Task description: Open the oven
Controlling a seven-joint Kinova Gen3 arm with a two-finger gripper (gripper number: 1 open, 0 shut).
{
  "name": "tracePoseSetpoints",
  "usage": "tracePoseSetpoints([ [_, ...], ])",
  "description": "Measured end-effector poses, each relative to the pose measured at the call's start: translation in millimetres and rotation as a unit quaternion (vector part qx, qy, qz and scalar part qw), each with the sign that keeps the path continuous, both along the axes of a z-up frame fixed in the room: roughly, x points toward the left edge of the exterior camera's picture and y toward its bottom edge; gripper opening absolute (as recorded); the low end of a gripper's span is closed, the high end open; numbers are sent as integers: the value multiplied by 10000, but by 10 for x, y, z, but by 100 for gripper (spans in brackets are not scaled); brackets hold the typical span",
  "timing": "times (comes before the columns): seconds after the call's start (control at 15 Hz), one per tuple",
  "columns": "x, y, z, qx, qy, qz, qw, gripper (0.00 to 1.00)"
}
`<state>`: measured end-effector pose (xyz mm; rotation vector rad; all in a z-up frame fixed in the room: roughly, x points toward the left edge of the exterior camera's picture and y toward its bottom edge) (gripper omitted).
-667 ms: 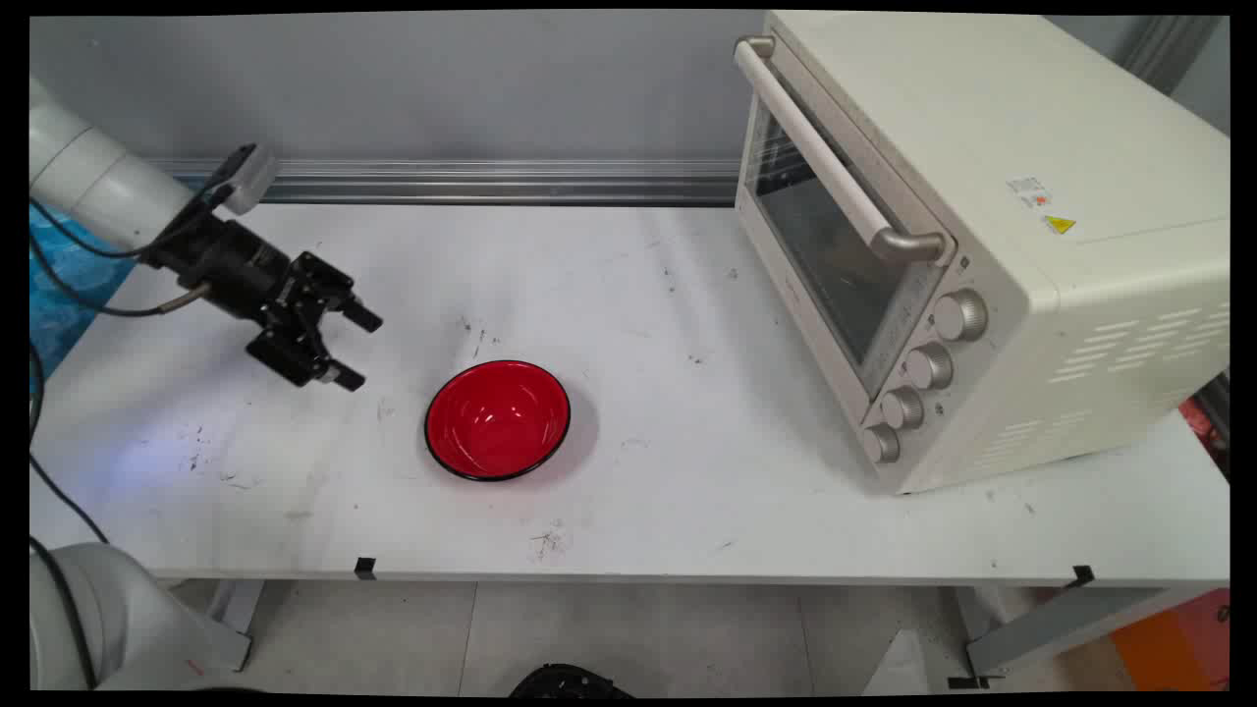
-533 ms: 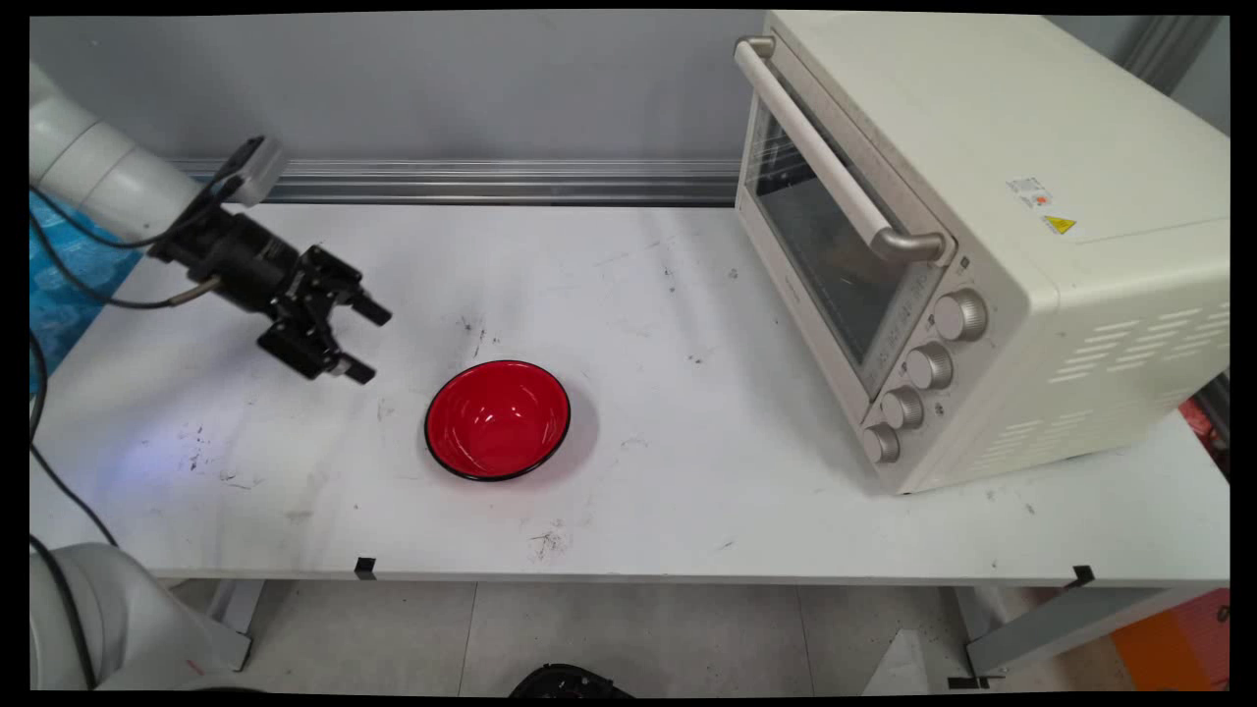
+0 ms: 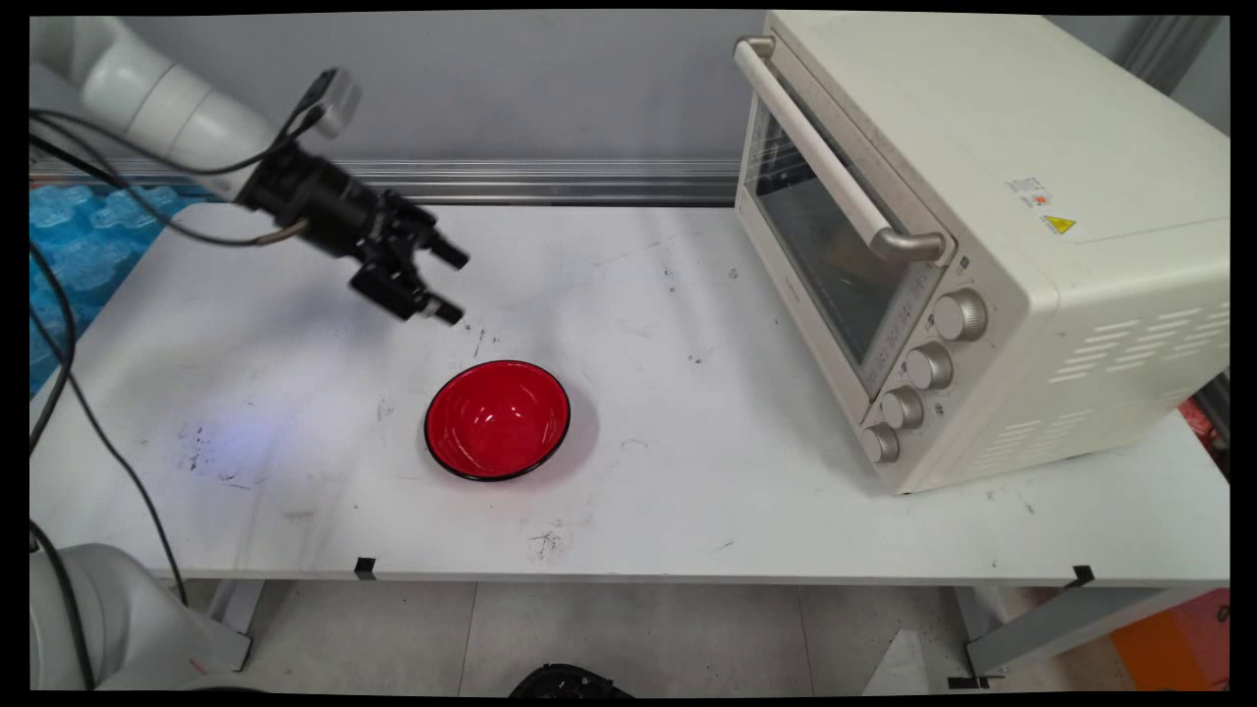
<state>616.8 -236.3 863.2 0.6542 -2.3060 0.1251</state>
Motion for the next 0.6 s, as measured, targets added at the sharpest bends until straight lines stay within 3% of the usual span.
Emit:
tracePoseSetpoints([
  [0.6,-620,-535,408,-546,348,189,9977,100],
])
